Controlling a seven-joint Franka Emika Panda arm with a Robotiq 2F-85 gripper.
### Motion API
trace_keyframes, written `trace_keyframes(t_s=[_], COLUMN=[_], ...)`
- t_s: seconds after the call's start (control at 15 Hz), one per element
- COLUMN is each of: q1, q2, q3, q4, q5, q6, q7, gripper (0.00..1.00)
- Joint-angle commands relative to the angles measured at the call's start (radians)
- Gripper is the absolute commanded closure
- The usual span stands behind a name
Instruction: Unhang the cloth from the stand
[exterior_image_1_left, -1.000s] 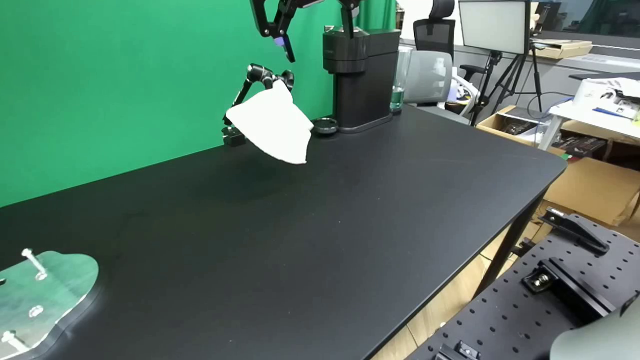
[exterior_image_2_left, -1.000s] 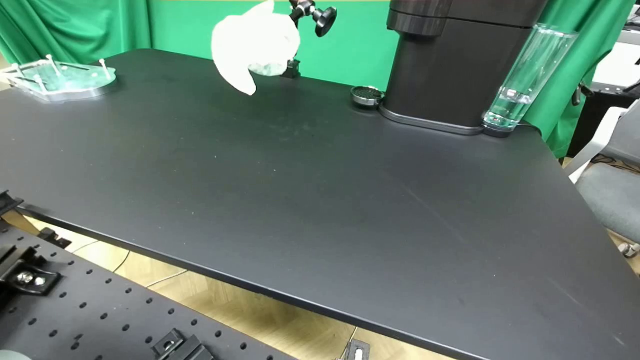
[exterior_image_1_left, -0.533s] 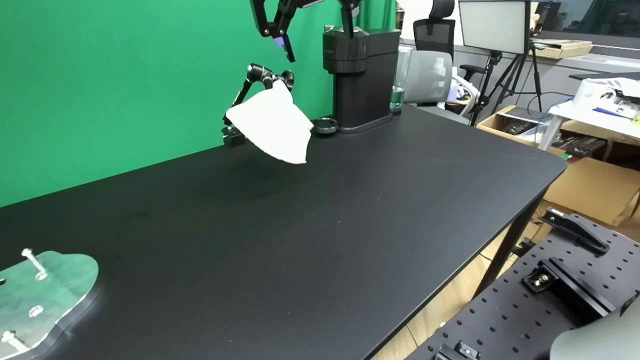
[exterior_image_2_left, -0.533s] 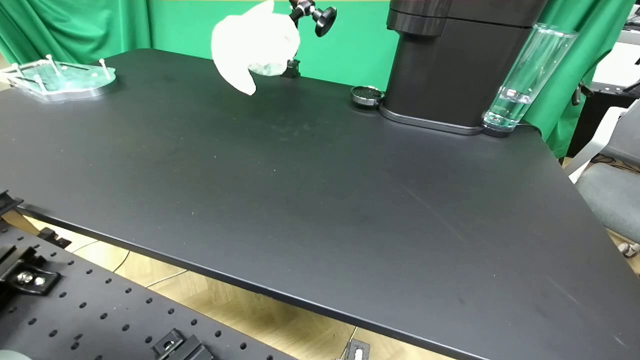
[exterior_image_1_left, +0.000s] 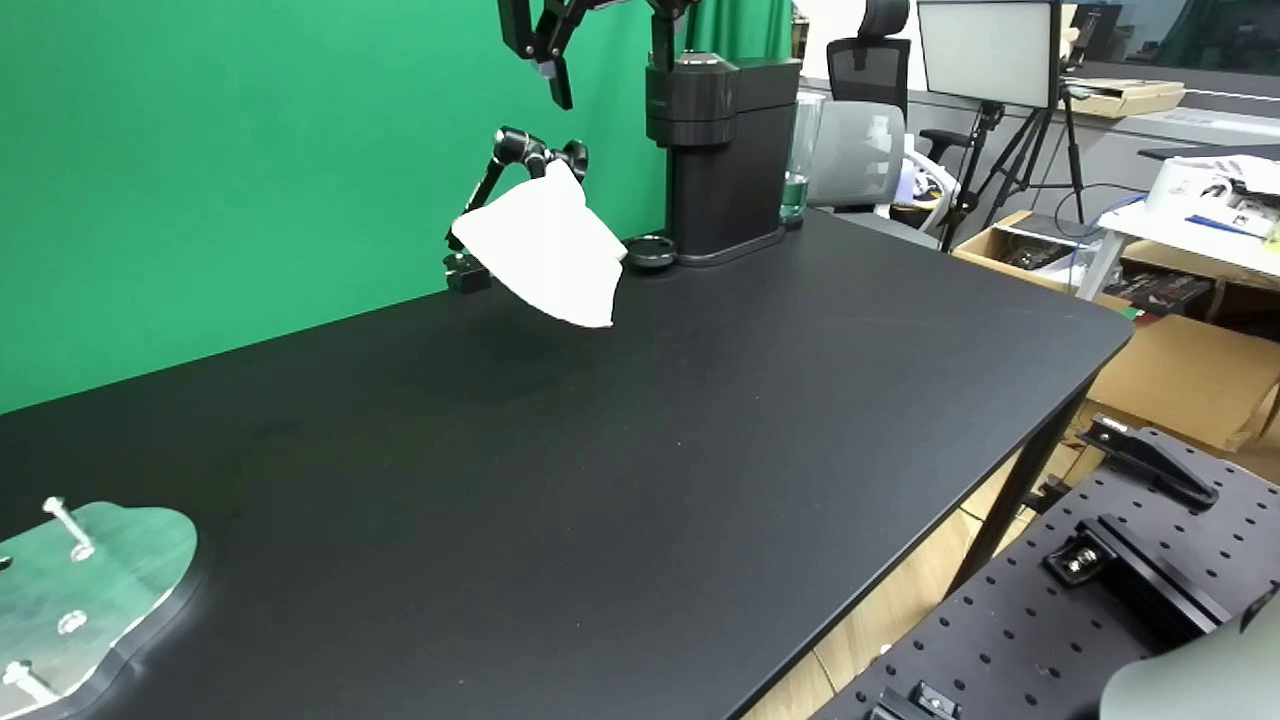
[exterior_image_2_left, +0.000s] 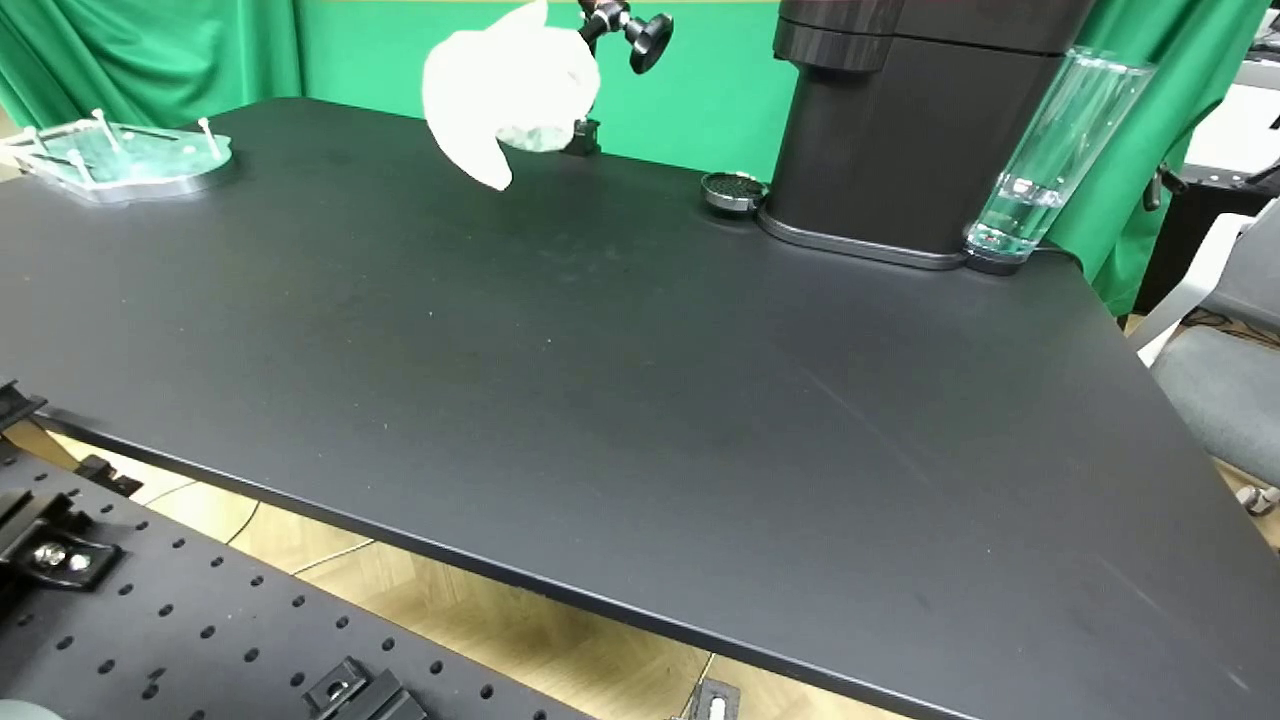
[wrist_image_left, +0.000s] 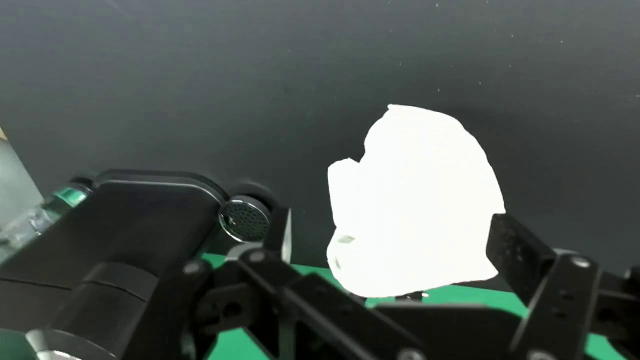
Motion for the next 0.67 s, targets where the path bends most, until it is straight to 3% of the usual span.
trace_keyframes(t_s=[0.0, 0.4, 0.6], q1=[0.044, 0.098, 0.077], q2=[0.1, 0.267, 0.337], q3=[-0.084, -0.163, -0.171], q4=[0.081, 0.187, 0.243], q5=[0.036, 0.259, 0.301], q6=[0.091, 0.2, 0.176], q7=[-0.243, -0.739, -0.856], gripper=[0.0, 0.0, 0.0])
